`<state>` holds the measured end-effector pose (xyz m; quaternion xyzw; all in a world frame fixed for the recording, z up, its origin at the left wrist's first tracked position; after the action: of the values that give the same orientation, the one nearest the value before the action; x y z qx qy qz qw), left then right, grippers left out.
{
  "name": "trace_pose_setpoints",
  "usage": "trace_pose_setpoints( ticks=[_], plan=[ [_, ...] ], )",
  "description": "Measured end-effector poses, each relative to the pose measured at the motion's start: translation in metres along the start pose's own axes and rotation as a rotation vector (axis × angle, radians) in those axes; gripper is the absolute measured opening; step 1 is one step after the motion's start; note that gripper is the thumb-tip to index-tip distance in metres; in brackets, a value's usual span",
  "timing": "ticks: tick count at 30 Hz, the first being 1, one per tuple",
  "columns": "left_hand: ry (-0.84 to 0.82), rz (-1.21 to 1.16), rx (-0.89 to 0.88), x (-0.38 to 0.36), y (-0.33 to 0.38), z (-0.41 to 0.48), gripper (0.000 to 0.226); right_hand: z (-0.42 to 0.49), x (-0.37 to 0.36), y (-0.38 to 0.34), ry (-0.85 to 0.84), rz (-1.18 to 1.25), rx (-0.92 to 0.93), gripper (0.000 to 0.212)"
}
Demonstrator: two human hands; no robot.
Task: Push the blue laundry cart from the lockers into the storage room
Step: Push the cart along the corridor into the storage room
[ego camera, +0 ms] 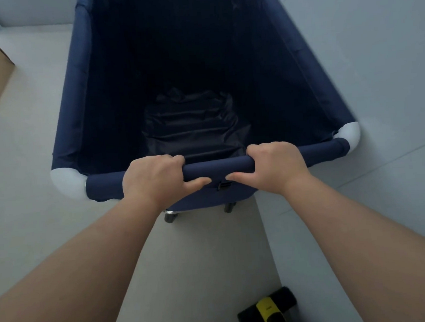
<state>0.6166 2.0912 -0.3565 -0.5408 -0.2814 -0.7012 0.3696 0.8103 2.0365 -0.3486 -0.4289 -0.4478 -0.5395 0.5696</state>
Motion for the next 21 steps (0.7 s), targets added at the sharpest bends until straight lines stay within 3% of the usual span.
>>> trace_pose_setpoints(
  ticks=[6,10,13,18,21],
  plan=[
    [-0.031,-0.086,0.014,-0.002,-0.005,0.001,0.084,0.006,0.0,-0.001,-0.161,0.109,-0.158,0.074],
    [-0.034,-0.109,-0.007,-0.003,-0.009,0.006,0.089,0.023,-0.013,-0.013,-0.242,0.209,-0.262,0.058],
    [-0.06,-0.199,0.017,-0.004,-0.013,0.012,0.075,0.03,-0.022,-0.017,-0.248,0.164,-0.261,0.047],
    [-0.117,-0.178,0.087,-0.012,-0.023,0.023,0.049,0.036,-0.018,-0.02,-0.136,-0.018,-0.235,0.055],
    [-0.188,-0.136,0.055,-0.017,-0.02,0.027,0.047,0.04,-0.022,-0.022,-0.224,-0.038,-0.241,0.056]
  ],
)
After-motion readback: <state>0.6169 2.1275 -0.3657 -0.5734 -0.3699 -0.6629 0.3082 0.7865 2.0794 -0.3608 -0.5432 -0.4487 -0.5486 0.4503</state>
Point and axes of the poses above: each hand's wrist, its own z-axis towards the middle knuckle, its own x-axis out of the back of the hand, y = z × x, the point moved 9 cm from there along z, towards the middle knuckle, and after that the axes turned 9 degrees about y, right-handed, at the moved point
